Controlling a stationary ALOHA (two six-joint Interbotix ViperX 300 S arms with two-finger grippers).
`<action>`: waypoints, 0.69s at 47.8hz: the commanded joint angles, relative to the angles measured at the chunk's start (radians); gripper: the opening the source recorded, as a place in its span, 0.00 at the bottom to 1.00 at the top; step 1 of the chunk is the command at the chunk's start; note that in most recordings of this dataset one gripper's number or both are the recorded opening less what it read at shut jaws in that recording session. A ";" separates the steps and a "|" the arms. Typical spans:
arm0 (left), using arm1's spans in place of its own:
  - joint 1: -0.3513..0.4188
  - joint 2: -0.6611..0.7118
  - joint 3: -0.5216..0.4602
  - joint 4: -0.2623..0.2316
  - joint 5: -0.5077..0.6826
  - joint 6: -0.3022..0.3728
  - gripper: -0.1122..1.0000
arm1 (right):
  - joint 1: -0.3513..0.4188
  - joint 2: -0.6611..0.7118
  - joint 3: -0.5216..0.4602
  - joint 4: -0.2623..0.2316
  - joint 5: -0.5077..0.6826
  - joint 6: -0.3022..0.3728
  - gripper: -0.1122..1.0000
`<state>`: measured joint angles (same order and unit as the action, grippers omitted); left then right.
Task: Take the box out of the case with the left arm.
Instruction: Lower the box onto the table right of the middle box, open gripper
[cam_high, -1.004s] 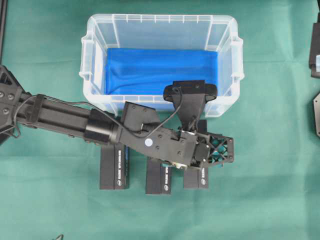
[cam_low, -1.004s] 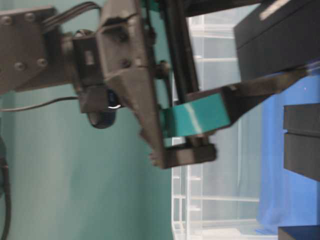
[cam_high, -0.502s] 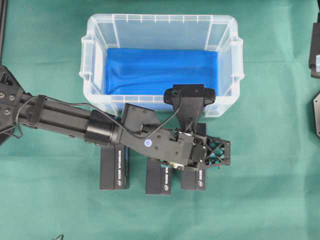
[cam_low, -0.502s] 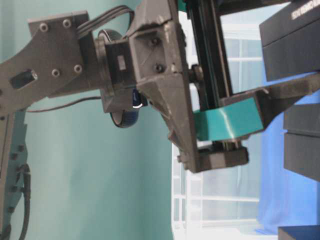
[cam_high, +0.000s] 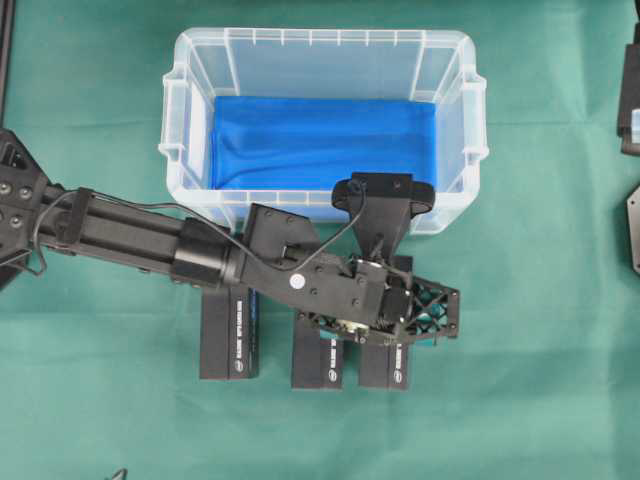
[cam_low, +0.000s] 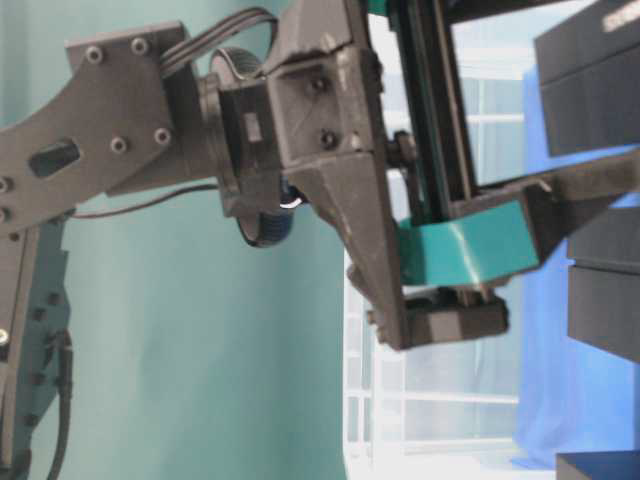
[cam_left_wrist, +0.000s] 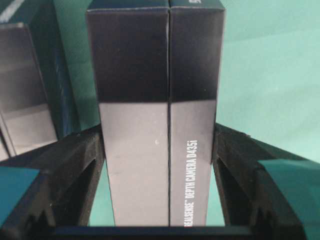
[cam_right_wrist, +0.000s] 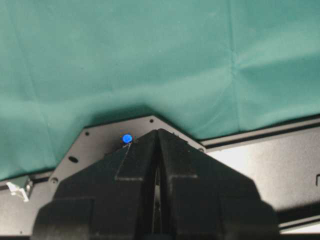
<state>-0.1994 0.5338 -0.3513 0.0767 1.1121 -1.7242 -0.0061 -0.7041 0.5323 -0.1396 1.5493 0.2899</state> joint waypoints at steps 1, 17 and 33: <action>0.005 -0.067 -0.014 -0.009 -0.005 -0.005 0.64 | 0.000 0.002 -0.008 -0.002 -0.005 -0.003 0.10; 0.009 -0.069 -0.014 -0.009 -0.005 -0.031 0.67 | -0.002 0.002 -0.008 -0.003 -0.003 -0.003 0.10; 0.009 -0.071 -0.009 -0.008 -0.005 -0.025 0.96 | 0.000 0.002 -0.008 -0.002 -0.005 -0.003 0.10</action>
<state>-0.1933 0.5123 -0.3513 0.0690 1.1106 -1.7503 -0.0061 -0.7026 0.5338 -0.1396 1.5478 0.2884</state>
